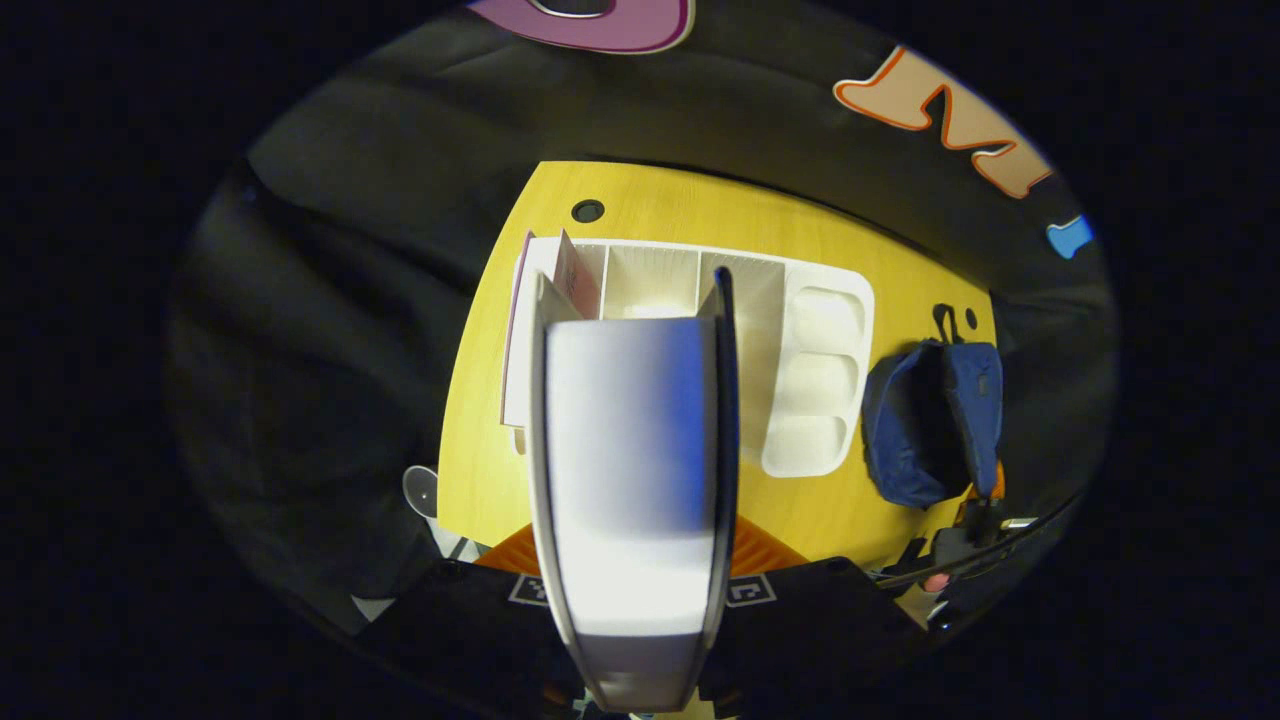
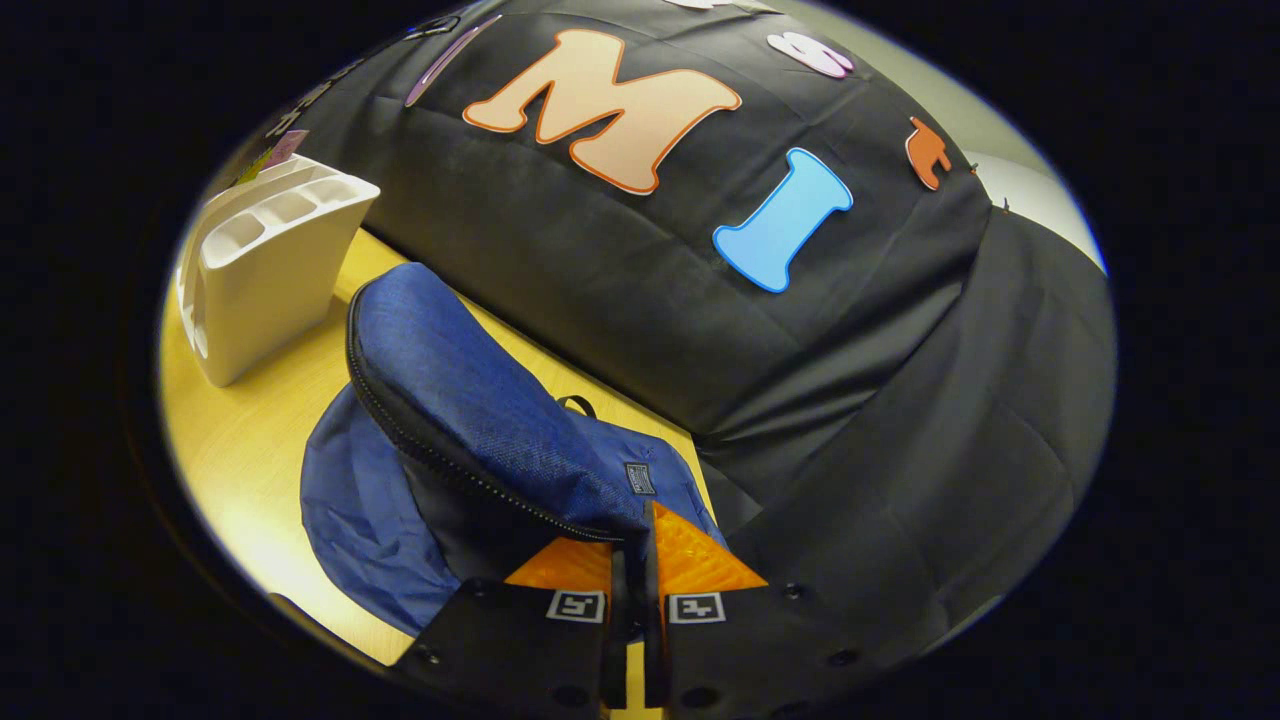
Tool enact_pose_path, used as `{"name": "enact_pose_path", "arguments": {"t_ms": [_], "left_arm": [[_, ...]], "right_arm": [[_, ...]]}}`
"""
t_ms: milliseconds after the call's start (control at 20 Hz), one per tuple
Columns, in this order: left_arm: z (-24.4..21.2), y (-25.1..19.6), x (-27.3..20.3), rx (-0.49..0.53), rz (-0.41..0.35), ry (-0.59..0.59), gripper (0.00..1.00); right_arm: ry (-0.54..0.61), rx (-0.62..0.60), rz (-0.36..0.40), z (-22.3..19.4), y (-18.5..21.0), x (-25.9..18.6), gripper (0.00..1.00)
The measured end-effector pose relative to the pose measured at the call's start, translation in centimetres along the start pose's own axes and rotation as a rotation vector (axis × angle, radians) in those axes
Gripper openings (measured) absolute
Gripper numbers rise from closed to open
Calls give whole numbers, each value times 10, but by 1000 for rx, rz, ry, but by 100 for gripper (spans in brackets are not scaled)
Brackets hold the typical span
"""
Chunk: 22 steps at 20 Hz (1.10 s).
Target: Open the schoolbag, grab two books from the bookshelf and put them into the schoolbag.
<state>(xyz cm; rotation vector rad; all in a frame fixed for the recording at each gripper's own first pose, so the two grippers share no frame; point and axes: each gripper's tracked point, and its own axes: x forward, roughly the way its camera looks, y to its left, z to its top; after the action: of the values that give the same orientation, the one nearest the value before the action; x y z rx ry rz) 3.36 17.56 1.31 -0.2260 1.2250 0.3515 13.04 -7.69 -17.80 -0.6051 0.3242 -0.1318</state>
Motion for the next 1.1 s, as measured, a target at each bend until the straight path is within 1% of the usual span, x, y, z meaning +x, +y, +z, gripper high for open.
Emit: {"name": "enact_pose_path", "arguments": {"t_ms": [50,100,250,300,350,400,600,700,850,900,1050,1100], "left_arm": [[-4,-3,-8,-10,-16,-18,42],[-7,-6,-17,-8,-27,-28,42],[-25,-19,-34,-14,-50,-48,41],[-33,-29,-37,-17,-78,-43,41],[-40,-42,-40,-26,-113,-46,41],[-45,-57,-42,-22,-155,-46,41],[-51,-118,-36,14,-319,-80,41],[-59,-149,-25,39,-400,-60,41],[-68,-193,4,85,-472,-32,41],[-70,-207,15,93,-497,-28,41],[-83,-247,49,90,-587,2,41],[-84,-259,60,82,-608,3,41]], "right_arm": [[2,2,0,-1,0,-1,9],[2,5,-1,-1,-1,-2,12],[0,17,-6,-1,-3,-3,9],[1,21,-7,-3,-4,-5,12],[2,26,-9,-5,-5,-5,12],[4,31,-9,-6,-7,-7,9],[10,43,-6,-8,-12,-12,9],[13,57,-1,-8,-14,-13,9],[21,83,10,-10,-17,-15,7],[20,88,11,-9,-18,-15,12],[20,118,24,-6,-20,-12,12],[21,129,28,-6,-21,-12,10]]}}
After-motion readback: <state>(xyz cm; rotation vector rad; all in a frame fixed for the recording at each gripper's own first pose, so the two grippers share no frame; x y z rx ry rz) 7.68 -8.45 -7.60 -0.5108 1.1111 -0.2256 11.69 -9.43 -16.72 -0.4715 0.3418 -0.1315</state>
